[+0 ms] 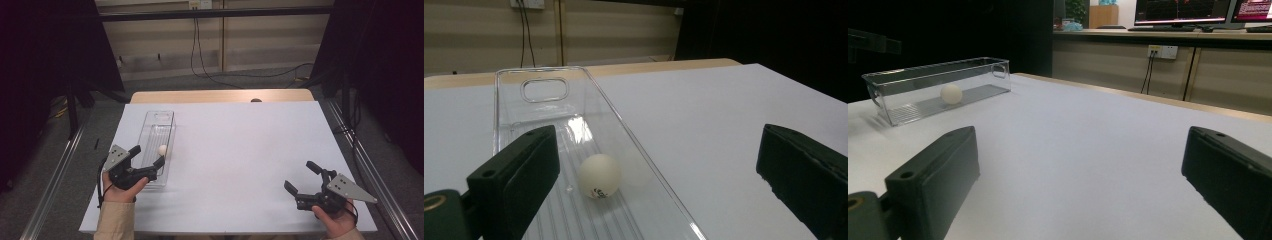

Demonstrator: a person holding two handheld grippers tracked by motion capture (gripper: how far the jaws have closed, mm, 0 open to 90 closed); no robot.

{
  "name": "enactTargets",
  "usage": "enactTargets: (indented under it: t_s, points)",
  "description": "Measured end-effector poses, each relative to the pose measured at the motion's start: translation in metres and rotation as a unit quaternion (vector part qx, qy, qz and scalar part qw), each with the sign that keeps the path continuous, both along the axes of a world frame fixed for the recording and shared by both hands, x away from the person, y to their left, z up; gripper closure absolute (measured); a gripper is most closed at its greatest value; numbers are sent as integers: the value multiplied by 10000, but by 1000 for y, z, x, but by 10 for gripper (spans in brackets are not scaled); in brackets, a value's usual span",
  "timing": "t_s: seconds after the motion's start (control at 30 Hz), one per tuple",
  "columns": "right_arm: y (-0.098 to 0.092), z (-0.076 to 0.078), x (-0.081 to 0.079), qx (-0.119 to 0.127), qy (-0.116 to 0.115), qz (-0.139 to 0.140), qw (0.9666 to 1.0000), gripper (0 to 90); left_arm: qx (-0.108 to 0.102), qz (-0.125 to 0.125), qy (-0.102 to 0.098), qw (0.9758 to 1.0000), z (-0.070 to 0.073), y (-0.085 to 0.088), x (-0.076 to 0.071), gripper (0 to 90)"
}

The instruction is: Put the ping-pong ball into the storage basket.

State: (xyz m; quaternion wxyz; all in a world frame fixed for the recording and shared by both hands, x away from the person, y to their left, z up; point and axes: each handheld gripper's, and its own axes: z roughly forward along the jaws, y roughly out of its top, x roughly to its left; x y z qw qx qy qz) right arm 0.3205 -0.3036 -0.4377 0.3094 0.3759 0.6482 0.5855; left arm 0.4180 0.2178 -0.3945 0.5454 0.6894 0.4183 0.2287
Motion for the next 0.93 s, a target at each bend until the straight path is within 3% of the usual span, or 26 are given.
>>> enactTargets:
  t_s: [0.93]
  points:
    - [1,-1,0,-64,28,-1,10000,16,-89,38,-321,9994,-7,11,-14,19]
